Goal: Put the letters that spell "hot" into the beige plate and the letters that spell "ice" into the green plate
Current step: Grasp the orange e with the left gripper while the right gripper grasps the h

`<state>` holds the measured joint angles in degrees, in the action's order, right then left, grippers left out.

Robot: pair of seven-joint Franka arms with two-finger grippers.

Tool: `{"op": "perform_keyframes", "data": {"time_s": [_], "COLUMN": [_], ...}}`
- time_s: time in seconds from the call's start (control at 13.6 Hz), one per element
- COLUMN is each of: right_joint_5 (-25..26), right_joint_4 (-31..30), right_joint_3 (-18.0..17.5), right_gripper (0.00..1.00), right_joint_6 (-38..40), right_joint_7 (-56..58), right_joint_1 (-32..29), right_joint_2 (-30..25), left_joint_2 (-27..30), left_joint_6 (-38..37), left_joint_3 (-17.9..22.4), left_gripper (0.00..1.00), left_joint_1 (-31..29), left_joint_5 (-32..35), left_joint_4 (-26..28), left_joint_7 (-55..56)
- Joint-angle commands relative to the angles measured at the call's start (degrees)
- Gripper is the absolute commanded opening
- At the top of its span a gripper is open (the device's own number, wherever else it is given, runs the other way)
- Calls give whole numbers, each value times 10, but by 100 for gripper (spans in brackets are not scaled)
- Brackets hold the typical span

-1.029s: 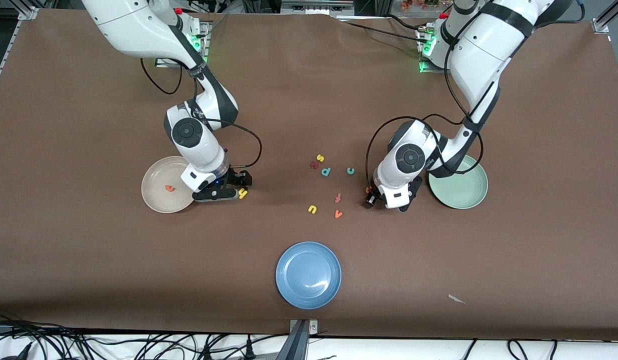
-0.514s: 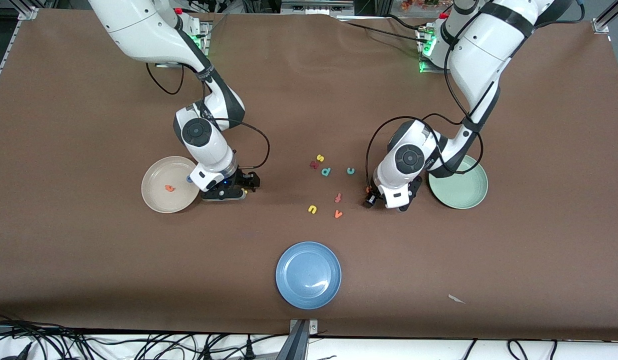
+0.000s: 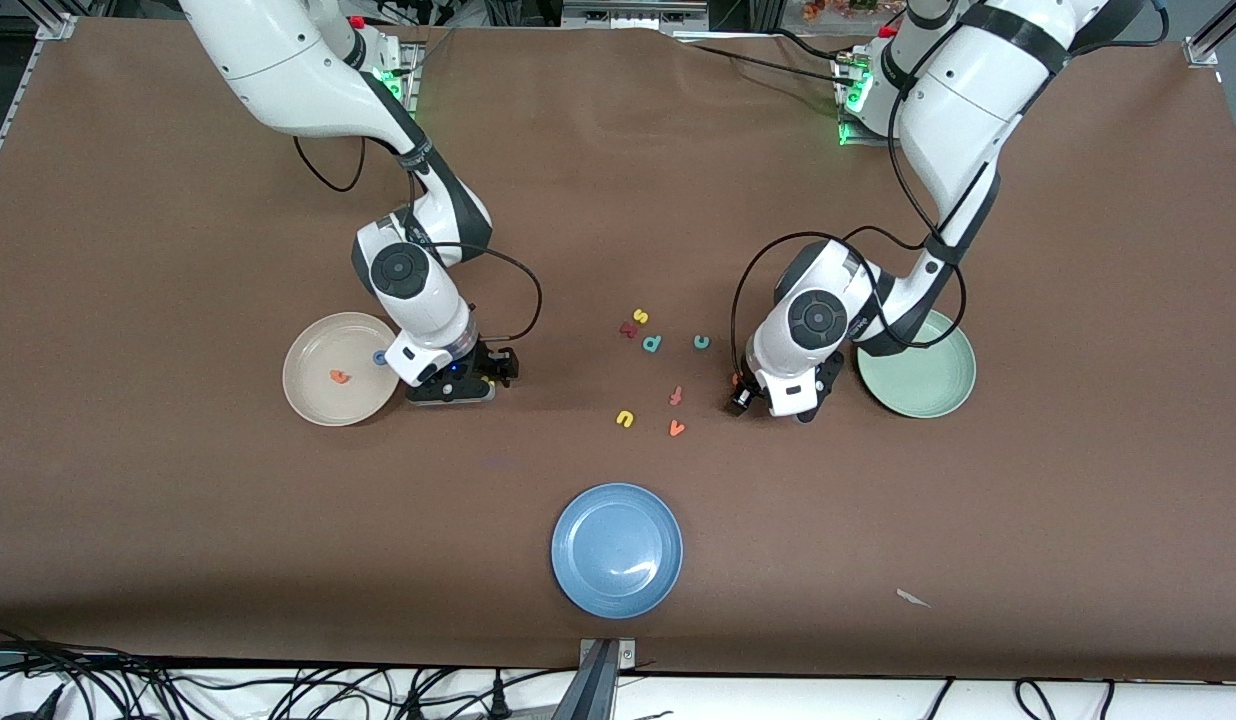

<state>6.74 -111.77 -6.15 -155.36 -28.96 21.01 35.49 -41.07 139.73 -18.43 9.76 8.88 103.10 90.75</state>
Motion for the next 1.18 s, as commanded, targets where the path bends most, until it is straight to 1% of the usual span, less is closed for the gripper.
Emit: {"op": "perform_keyframes", "data": {"time_s": [0.0,0.22,0.51,0.59,0.66,0.81,0.96,1.03,1.1], "right_joint_5": [13,20,21,21,21,21,21,22,26], "right_joint_4": [9,9,9,9,9,9,8,7,6], "right_joint_3": [6,8,10,10,10,10,11,11,12], "right_gripper": [77,71,46,42,36,23,12,12,10], "right_joint_6": [-6,-6,-7,-7,-7,-7,-7,-7,-6], "right_joint_7": [-9,-10,-7,-7,-7,-7,-7,-6,-4], "right_joint_1": [7,7,7,8,7,8,8,8,8], "right_joint_2": [10,11,13,13,13,13,13,13,10], "left_joint_2": [-7,-8,-8,-8,-9,-9,-9,-9,-9], "left_joint_6": [-13,-14,-14,-14,-14,-14,-14,-15,-15], "left_joint_3": [-1,-1,-1,-1,-1,-1,-1,-1,-1], "left_gripper": [56,56,58,58,56,44,33,25,20], "left_joint_1": [6,7,8,13,14,14,15,15,15], "left_joint_5": [18,18,17,17,17,18,18,18,18], "left_joint_4": [-12,-28,-30,-30,-30,-29,-28,-28,-28], "left_joint_7": [20,36,38,42,42,42,42,42,41]}}
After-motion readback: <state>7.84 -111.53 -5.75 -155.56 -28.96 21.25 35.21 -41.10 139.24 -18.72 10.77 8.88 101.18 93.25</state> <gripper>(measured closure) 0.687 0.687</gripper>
